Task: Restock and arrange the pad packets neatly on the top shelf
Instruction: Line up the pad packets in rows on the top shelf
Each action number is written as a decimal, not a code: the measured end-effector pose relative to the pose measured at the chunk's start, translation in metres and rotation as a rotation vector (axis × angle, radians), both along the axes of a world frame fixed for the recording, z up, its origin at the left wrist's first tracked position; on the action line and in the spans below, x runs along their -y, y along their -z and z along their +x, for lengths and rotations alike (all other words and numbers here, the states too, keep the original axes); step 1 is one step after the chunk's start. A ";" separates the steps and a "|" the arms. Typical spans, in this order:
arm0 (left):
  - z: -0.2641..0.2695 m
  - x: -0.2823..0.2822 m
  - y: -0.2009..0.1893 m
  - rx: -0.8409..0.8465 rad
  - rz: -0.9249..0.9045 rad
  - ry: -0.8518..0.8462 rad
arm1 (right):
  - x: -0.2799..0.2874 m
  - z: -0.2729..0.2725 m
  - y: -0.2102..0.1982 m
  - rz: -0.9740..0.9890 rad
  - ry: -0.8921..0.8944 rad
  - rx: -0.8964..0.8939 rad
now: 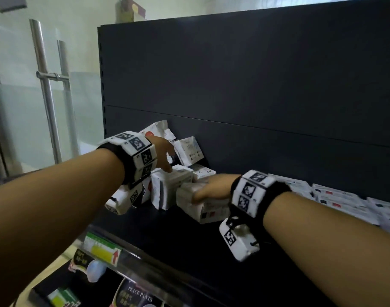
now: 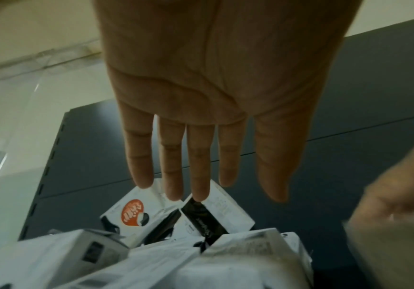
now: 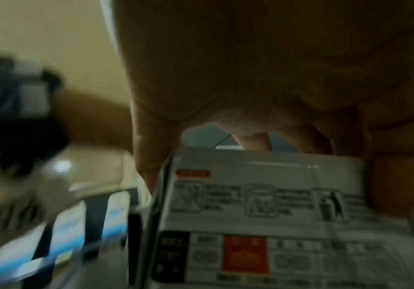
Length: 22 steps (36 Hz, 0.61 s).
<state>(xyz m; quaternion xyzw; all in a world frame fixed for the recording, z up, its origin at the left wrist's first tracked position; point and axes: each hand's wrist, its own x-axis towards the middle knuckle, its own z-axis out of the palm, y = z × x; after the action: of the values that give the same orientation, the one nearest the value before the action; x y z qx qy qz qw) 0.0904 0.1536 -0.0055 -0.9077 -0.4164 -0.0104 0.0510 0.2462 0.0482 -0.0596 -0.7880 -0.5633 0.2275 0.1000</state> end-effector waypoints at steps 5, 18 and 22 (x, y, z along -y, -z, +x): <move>0.021 0.009 -0.003 0.097 -0.114 0.113 | 0.045 0.049 -0.025 0.101 0.205 -0.682; 0.079 0.067 -0.012 0.387 -0.936 0.672 | 0.127 0.100 -0.037 0.356 0.116 -1.080; 0.080 0.065 -0.010 0.414 -0.950 0.615 | 0.132 0.104 -0.035 0.369 0.058 -1.163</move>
<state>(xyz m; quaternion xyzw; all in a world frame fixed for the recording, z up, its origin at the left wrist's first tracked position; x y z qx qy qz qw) 0.1700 0.0891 0.0041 -0.8891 -0.0949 -0.0139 -0.4476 0.3504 -0.0839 -0.0245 -0.5192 -0.4247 0.5166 0.5321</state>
